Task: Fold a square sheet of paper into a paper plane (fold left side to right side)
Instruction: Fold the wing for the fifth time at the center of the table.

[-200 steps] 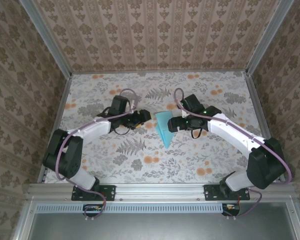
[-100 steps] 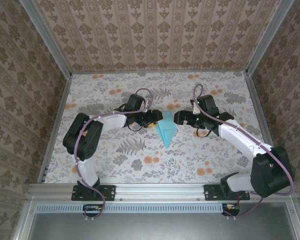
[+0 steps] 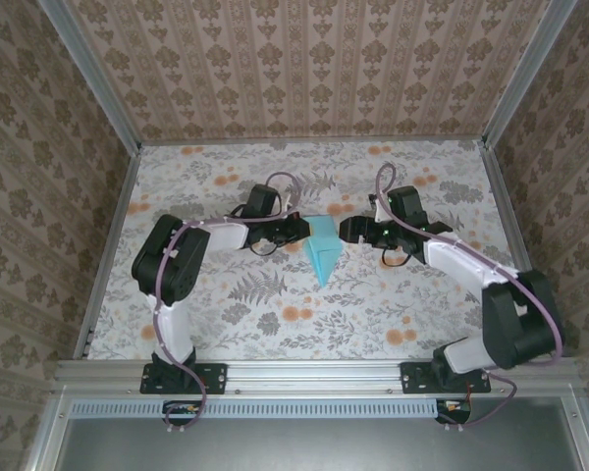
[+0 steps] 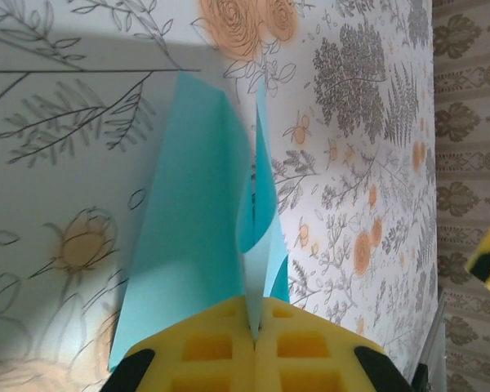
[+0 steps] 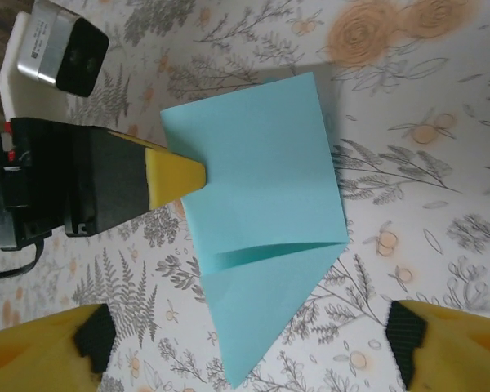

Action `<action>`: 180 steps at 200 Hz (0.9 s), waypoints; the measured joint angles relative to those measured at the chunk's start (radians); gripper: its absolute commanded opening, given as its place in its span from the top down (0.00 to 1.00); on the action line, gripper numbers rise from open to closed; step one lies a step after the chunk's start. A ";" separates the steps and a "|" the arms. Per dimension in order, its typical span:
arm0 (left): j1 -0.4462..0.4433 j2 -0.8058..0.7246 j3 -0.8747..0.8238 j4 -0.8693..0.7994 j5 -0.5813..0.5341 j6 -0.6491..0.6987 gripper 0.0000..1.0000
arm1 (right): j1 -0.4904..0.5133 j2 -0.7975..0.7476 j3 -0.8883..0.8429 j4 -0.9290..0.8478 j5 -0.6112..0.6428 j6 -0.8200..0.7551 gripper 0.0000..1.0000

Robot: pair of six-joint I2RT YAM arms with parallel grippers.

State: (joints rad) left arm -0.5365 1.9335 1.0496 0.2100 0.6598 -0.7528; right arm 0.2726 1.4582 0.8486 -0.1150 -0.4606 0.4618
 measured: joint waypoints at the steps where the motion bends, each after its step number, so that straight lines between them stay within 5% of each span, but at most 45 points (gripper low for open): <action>1: 0.002 -0.003 -0.005 0.003 0.003 0.002 0.99 | -0.003 0.008 0.001 0.005 -0.009 -0.003 0.20; 89: 0.053 -0.098 -0.174 0.184 0.175 0.051 1.00 | -0.053 0.396 0.088 0.249 -0.377 -0.002 0.32; 145: 0.054 -0.096 -0.191 0.272 0.216 0.042 1.00 | -0.053 0.480 0.121 0.355 -0.482 0.021 0.34; 180: 0.054 -0.082 -0.192 0.299 0.227 0.039 1.00 | -0.053 0.523 0.128 0.399 -0.527 0.039 0.43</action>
State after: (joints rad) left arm -0.4828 1.8511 0.8577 0.5095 0.8871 -0.7139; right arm 0.2195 1.9812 0.9764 0.2836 -0.9874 0.5007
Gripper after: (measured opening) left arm 0.048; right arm 0.602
